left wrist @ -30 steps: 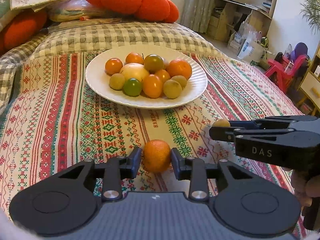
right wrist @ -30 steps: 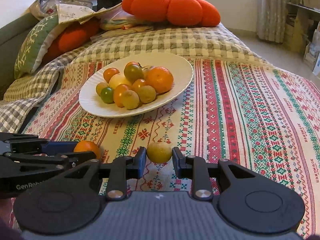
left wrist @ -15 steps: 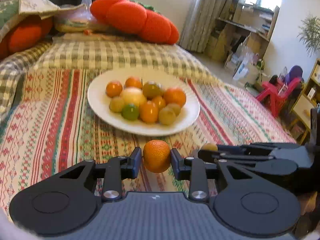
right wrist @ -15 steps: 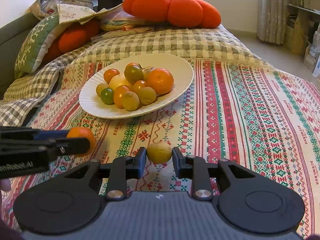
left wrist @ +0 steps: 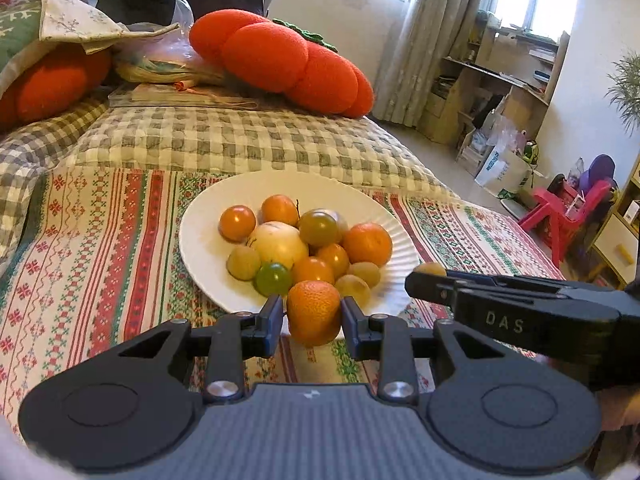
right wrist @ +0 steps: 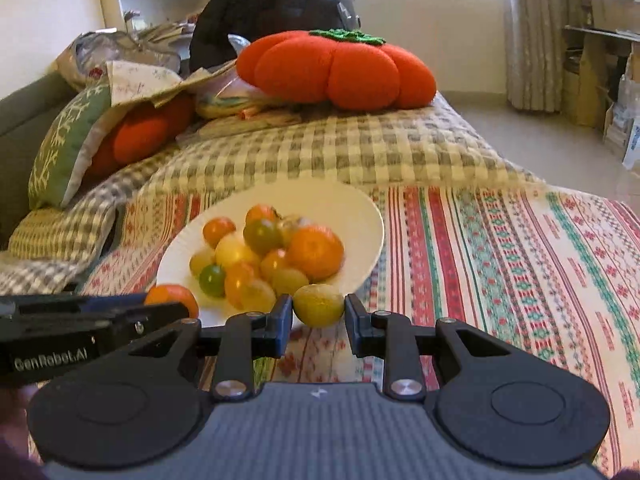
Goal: Organize fruits
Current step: 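Carry the mandarin and the yellow fruit up and over to the plate, then lower both fruits onto the plate and open both grippers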
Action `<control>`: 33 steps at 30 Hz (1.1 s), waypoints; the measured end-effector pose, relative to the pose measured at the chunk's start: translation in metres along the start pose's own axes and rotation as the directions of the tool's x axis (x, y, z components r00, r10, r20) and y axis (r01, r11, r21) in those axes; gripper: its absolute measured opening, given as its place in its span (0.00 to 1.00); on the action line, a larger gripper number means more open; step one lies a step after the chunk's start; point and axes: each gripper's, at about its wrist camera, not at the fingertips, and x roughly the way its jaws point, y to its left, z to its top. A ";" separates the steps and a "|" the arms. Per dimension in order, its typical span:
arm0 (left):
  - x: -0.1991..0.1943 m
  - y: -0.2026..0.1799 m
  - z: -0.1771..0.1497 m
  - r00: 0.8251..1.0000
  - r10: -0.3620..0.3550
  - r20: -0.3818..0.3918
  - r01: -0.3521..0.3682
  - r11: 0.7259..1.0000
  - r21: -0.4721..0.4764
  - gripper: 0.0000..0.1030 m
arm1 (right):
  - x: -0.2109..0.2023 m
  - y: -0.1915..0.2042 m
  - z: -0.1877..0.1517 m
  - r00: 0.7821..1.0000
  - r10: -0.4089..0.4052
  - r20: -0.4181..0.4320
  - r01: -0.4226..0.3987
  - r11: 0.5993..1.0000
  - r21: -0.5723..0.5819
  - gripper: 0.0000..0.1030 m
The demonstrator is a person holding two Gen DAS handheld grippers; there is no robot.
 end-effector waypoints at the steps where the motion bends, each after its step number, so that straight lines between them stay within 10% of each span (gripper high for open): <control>1: 0.003 0.000 0.001 1.000 0.002 -0.003 -0.002 1.000 0.002 0.18 | 0.003 0.000 0.001 1.000 -0.001 0.001 0.001 1.000 0.001 0.25; 22: 0.023 0.007 0.004 1.000 -0.010 -0.002 0.010 1.000 0.019 0.22 | 0.027 -0.001 0.007 1.000 -0.005 0.020 0.006 1.000 -0.017 0.29; 33: 0.009 0.003 0.004 0.999 0.046 -0.011 -0.045 0.998 0.040 0.56 | 0.014 -0.006 0.011 0.999 -0.025 0.037 0.024 0.999 0.027 0.57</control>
